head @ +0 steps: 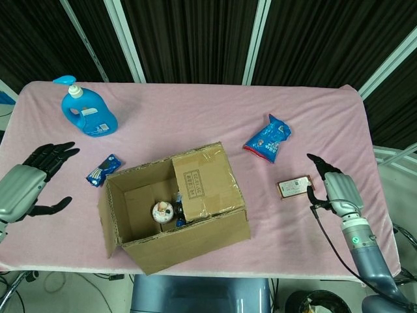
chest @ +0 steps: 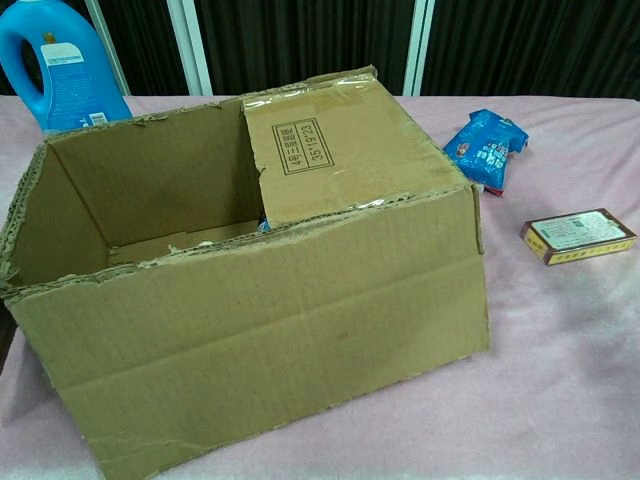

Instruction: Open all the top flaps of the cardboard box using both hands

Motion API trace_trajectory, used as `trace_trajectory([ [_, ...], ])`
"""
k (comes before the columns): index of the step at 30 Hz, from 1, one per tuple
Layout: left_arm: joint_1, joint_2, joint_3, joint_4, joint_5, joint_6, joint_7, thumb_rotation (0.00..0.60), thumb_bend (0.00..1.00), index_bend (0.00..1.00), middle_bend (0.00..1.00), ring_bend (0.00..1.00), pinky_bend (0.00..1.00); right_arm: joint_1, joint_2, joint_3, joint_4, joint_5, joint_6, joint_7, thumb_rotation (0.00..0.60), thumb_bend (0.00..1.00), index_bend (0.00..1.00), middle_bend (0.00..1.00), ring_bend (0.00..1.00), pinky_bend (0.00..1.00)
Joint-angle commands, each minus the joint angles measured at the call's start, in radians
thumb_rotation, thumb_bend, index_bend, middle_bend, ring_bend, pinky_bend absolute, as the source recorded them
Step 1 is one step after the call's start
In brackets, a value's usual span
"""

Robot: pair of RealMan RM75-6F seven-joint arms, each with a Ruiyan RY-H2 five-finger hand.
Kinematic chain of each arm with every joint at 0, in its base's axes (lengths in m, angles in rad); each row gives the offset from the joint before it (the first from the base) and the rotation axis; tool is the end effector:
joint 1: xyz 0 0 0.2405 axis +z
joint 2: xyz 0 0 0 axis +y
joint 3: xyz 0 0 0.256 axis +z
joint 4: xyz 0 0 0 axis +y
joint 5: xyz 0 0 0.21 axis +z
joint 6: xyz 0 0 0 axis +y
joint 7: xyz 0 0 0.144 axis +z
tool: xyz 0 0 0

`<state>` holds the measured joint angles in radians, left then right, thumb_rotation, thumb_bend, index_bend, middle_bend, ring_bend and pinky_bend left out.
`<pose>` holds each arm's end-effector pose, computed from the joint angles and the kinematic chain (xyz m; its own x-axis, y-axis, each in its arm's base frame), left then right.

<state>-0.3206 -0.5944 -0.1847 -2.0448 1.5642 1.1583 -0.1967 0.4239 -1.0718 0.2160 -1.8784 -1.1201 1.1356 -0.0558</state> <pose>-0.1822 0.2433 0.2342 0.3733 0.1447 0.9163 0.8924 -0.3259 -0.3121 -0.2175 -0.2888 0.1358 0.1567 -0.1680 0.9733 -0.9872 -0.0555 0.1493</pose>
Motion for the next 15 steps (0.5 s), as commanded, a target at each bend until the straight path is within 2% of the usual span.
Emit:
trace_trajectory([
  [1,0.146,-0.368,0.042,0.148,-0.077,0.314,0.312,0.6,0.26,0.0,0.0,0.0,0.0,0.02,0.024,0.01,-0.011,-0.034,-0.005,-0.027,0.6,0.56,0.08,0.14,0.21,0.24],
  [6,0.18,-0.496,0.059,0.248,-0.072,0.388,0.319,0.6,0.26,0.0,0.0,0.0,0.0,0.063,0.055,0.03,-0.015,-0.114,-0.024,-0.056,0.6,0.53,0.08,0.14,0.19,0.23],
  [9,0.193,-0.532,0.062,0.281,-0.087,0.401,0.28,0.6,0.26,0.0,0.0,0.0,0.0,0.095,0.071,0.039,-0.014,-0.171,-0.046,-0.064,0.6,0.53,0.08,0.14,0.14,0.23],
  [15,0.204,-0.566,0.06,0.345,-0.098,0.417,0.223,0.6,0.26,0.0,0.0,0.0,0.0,0.183,0.094,0.056,-0.018,-0.264,-0.13,-0.078,0.6,0.54,0.08,0.15,0.14,0.23],
])
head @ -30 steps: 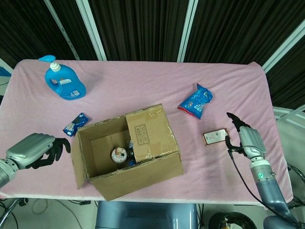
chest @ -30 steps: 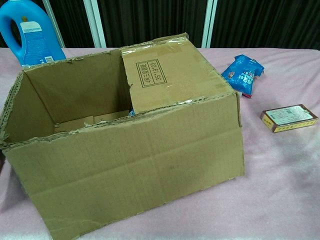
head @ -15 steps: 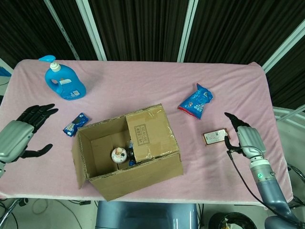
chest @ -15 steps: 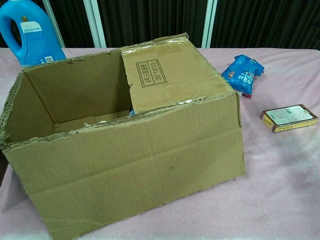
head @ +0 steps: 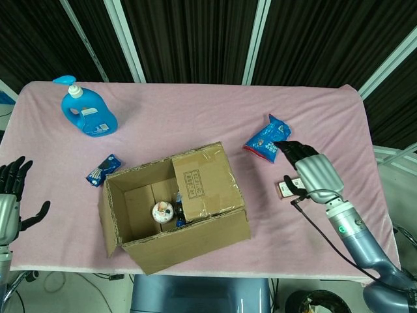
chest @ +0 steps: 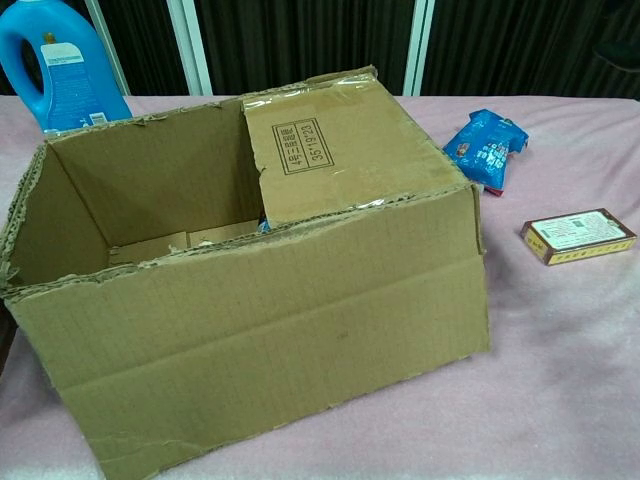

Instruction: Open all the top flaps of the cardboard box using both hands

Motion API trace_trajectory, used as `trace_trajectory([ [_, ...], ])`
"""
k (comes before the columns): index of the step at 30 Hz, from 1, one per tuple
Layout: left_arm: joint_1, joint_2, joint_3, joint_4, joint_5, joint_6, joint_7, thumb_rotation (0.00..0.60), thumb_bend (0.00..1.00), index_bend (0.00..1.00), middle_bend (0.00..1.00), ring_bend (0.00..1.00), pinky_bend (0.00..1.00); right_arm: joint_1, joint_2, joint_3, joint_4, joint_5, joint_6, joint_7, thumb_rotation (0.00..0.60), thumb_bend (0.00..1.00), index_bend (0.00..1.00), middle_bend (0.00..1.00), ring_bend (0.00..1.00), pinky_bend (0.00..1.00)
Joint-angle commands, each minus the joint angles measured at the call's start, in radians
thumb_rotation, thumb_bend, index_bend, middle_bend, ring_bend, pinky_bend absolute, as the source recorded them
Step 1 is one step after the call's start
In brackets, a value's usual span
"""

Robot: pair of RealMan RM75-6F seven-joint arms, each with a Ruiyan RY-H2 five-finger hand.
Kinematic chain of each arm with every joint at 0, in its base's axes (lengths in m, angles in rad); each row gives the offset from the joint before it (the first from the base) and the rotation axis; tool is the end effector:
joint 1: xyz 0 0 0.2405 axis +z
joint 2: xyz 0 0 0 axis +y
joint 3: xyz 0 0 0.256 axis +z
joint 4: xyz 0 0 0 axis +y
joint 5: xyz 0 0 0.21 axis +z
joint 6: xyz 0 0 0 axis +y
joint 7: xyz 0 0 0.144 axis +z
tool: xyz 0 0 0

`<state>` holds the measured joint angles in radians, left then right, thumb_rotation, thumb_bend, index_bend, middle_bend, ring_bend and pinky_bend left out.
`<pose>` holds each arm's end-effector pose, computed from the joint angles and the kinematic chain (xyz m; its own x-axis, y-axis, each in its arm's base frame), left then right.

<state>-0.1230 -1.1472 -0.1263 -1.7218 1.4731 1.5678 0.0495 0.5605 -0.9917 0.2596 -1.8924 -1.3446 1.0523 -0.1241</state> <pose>-0.2725 0.2036 0.1648 0.2964 -0.1551 0.9424 0.9518 -0.0332 -0.3048 -0.1461 -0.3144 0.1496 0.3904 -0.0847 0.9167 -0.8515 -0.4118 0.3246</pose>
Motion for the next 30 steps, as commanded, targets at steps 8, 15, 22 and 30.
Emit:
trace_trajectory([
  [8,0.016,-0.033,-0.004,0.081,-0.007,0.025,-0.077,0.6,0.26,0.0,0.0,0.0,0.0,0.208,-0.021,0.037,-0.011,-0.122,-0.202,-0.039,0.6,0.68,0.12,0.17,0.14,0.23],
  [15,0.016,-0.038,-0.009,0.099,-0.017,0.019,-0.109,0.6,0.26,0.0,0.0,0.0,0.0,0.334,-0.111,0.062,0.032,-0.112,-0.299,-0.055,0.6,0.76,0.15,0.18,0.14,0.23],
  [22,0.013,-0.038,-0.009,0.109,-0.033,-0.004,-0.123,0.6,0.26,0.0,0.0,0.0,0.0,0.467,-0.218,0.074,0.104,-0.089,-0.4,-0.09,0.6,0.78,0.2,0.21,0.15,0.23],
  [30,0.011,-0.037,-0.014,0.114,-0.056,-0.025,-0.139,0.6,0.26,0.0,0.0,0.0,0.0,0.569,-0.328,0.081,0.186,-0.054,-0.46,-0.089,0.6,0.83,0.28,0.26,0.17,0.22],
])
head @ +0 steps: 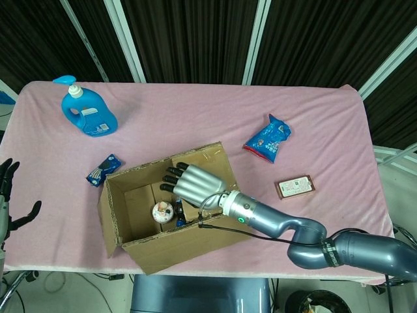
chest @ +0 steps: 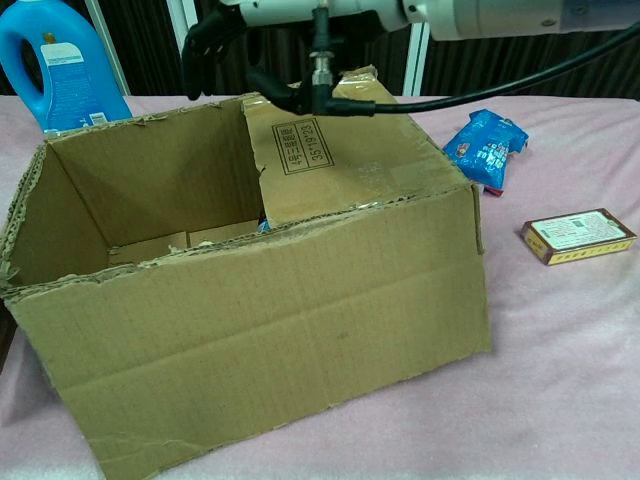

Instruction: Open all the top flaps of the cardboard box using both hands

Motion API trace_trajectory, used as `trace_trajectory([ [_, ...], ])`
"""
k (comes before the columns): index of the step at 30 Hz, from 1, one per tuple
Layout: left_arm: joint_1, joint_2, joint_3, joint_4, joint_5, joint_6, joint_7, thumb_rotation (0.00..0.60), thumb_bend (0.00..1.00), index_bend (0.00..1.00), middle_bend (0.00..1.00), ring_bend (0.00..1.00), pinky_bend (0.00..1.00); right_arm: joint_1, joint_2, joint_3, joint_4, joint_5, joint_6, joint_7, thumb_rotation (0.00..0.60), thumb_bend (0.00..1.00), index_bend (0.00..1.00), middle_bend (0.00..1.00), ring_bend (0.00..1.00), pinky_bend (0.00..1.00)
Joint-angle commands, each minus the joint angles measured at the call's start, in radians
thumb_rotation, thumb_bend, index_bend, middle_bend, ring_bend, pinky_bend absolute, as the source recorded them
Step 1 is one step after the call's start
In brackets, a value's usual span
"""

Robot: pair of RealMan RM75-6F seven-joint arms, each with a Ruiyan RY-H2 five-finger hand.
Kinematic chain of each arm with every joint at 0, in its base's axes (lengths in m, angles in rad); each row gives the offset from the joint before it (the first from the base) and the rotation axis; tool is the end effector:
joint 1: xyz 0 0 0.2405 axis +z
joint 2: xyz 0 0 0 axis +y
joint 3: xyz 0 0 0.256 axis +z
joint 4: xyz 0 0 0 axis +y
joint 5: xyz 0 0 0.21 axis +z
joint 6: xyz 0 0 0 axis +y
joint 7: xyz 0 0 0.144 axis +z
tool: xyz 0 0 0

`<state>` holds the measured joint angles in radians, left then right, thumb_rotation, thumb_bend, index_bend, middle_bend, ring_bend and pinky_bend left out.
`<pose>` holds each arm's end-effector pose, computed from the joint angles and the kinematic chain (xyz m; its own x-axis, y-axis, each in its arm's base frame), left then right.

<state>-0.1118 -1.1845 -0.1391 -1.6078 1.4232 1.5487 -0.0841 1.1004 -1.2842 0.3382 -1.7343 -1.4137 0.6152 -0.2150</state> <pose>-0.3007 0.2055 0.1641 0.2408 -0.1561 0.9579 0.9704 0.0221 -0.2403 0.0357 -0.3388 0.0331 0.6228 -0.0672 0.7795 -0.4103 -0.8763 0.2523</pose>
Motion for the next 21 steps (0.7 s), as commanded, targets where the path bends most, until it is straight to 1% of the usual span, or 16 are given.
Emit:
trace_trajectory([
  [1,-0.001,0.002,-0.001,0.0,-0.009,-0.011,-0.008,0.6,0.26,0.0,0.0,0.0,0.0,0.043,-0.051,0.0,0.042,0.018,-0.033,0.002,0.6,0.83,0.28,0.26,0.17,0.23],
  [7,-0.004,0.005,-0.005,0.003,-0.024,-0.029,-0.024,0.6,0.26,0.0,0.0,0.0,0.0,0.108,-0.119,-0.022,0.122,0.029,-0.086,0.005,0.6,0.85,0.31,0.28,0.17,0.23],
  [16,-0.006,0.012,-0.008,0.001,-0.039,-0.046,-0.043,0.6,0.26,0.0,0.0,0.0,0.0,0.154,-0.161,-0.061,0.182,0.011,-0.112,0.008,0.6,0.86,0.37,0.32,0.17,0.22],
  [21,-0.006,0.013,-0.009,-0.001,-0.041,-0.051,-0.045,0.6,0.26,0.0,0.0,0.0,0.0,0.164,-0.164,-0.087,0.204,-0.018,-0.103,-0.012,0.6,0.86,0.46,0.4,0.17,0.23],
])
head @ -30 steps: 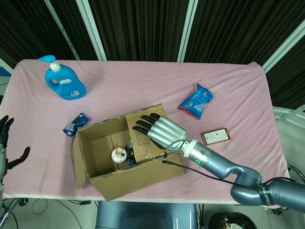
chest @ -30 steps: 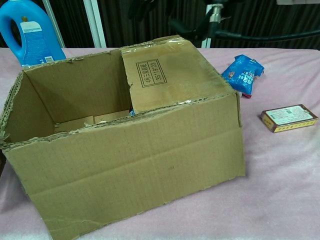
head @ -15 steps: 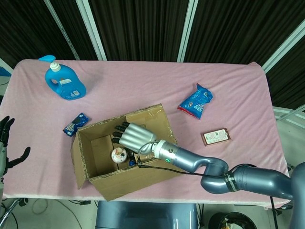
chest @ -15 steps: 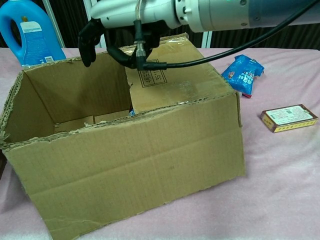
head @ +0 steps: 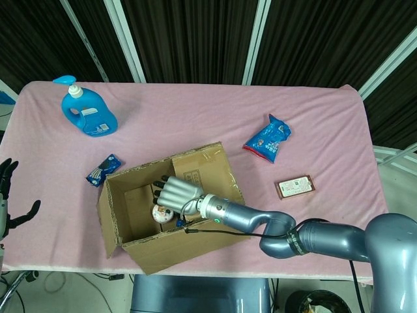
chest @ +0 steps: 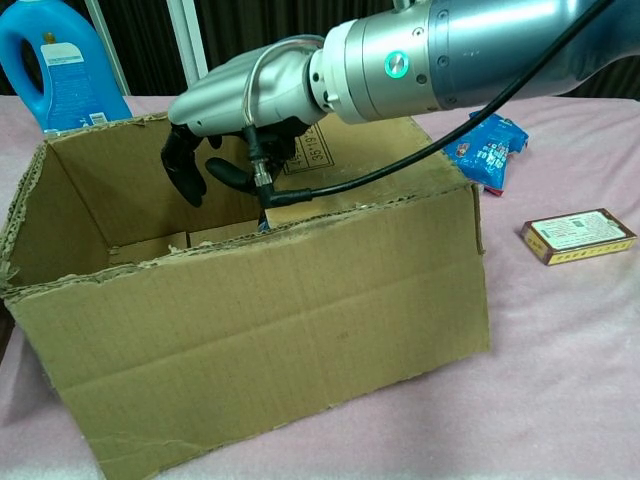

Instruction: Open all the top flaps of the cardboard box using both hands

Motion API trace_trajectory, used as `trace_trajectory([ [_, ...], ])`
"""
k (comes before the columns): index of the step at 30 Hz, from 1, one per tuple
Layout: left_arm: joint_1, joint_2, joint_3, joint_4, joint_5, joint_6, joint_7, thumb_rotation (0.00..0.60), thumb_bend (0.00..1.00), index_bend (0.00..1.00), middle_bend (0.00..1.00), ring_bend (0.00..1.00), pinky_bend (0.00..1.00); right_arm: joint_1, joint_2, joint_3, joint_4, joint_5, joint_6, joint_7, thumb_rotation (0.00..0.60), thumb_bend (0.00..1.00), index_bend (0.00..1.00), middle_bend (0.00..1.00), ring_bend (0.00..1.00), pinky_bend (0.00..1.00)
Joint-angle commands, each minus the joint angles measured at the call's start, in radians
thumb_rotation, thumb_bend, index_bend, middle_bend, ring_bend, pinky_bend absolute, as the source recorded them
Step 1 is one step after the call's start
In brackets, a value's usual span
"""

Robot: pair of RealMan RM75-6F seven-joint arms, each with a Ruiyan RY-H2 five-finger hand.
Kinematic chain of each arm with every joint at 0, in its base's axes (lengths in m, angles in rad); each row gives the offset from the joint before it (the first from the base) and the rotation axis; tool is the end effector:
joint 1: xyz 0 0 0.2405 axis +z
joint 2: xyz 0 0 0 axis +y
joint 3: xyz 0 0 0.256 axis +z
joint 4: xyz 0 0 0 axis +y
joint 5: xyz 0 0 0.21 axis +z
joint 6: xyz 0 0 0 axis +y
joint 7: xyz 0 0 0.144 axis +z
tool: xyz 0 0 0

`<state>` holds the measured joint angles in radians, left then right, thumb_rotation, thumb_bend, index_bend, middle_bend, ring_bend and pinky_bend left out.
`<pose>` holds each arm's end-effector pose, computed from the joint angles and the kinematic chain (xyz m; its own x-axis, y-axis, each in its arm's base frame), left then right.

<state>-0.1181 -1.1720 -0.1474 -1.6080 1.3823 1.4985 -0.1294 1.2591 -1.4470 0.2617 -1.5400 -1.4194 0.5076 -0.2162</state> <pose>-0.3075 0.2097 0.1646 0.2041 -0.1236 0.9711 0.9786 0.0537 -0.1989 0.0503 -0.3446 -0.0290 0.7450 -0.0494 0.6653 -0.2943 -0.9193 0.2613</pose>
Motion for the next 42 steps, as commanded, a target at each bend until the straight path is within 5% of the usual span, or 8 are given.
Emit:
trace_trajectory([
  [1,0.0,0.0,0.0,-0.001,0.0,-0.001,0.0,0.6,0.26,0.0,0.0,0.0,0.0,0.007,0.001,-0.017,0.014,-0.022,0.008,-0.018,0.6,0.86,0.48,0.41,0.17,0.23],
  [16,0.0,0.001,0.003,-0.005,0.006,-0.002,0.004,0.6,0.26,0.0,0.0,0.0,0.0,0.029,0.055,-0.083,0.018,-0.1,0.014,-0.124,0.6,0.87,0.64,0.54,0.21,0.22],
  [42,0.002,0.002,0.005,-0.009,0.012,0.002,0.008,0.6,0.26,0.0,0.0,0.0,0.0,0.025,0.201,-0.106,-0.113,-0.032,0.02,-0.341,0.6,0.87,0.65,0.44,0.17,0.22],
])
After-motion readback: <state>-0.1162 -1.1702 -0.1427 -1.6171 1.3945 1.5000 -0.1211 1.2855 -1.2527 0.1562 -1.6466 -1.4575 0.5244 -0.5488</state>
